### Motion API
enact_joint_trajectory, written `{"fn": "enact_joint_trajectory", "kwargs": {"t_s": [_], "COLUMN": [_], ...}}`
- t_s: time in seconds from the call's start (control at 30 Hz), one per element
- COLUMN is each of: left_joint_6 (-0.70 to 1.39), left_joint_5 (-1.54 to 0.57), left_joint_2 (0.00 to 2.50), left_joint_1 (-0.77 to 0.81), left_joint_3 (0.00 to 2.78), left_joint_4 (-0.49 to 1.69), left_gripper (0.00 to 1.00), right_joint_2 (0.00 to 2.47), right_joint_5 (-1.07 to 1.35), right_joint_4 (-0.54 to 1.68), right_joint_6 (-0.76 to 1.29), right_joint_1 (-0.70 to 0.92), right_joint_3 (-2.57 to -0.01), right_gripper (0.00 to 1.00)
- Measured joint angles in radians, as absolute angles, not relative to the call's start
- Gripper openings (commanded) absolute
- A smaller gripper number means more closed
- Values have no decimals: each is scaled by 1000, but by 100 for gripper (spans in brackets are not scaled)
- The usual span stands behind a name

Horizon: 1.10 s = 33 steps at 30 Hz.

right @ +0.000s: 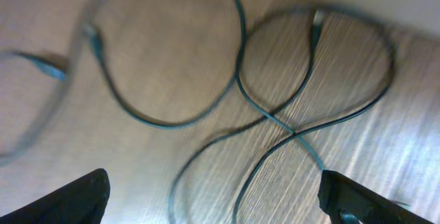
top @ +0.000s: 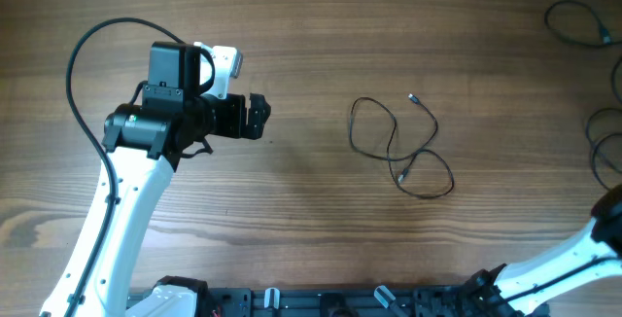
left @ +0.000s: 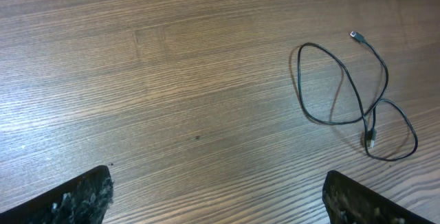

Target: Untangle cables

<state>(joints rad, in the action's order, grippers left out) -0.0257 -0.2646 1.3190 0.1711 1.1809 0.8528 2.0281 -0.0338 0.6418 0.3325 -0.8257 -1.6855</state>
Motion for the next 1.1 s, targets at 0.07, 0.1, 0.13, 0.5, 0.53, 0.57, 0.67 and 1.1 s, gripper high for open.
{"fn": "enact_joint_trajectory", "kwargs": {"t_s": [0.07, 0.1, 0.13, 0.5, 0.53, 0.57, 0.67, 1.1], "left_joint_6": [-26, -26, -26, -26, -26, -26, -25, -2], "left_joint_5": [-265, -265, -265, -260, -259, -256, -209, -84], "left_joint_2": [1319, 1319, 1319, 1319, 1319, 1319, 1319, 1319], "left_joint_1": [171, 171, 171, 171, 171, 171, 171, 171], "left_joint_3": [1181, 1181, 1181, 1181, 1181, 1181, 1181, 1181], "left_joint_4": [853, 853, 853, 782, 770, 762, 762, 771], "left_gripper": [100, 100, 100, 100, 100, 100, 100, 100], "right_joint_2": [1951, 1904, 1876, 1753, 1745, 1743, 1743, 1679], "right_joint_5": [-33, -26, -17, 2, -2, -5, -14, -182], "right_joint_4": [657, 667, 679, 948, 993, 1027, 1092, 1062], "right_joint_6": [344, 350, 358, 402, 406, 408, 401, 256], "right_joint_1": [-826, -826, -825, -634, -612, -588, -504, -141], "right_joint_3": [-1686, -1686, -1689, -1691, -1691, -1691, -1691, -1587], "right_gripper": [100, 100, 100, 100, 100, 100, 100, 100]}}
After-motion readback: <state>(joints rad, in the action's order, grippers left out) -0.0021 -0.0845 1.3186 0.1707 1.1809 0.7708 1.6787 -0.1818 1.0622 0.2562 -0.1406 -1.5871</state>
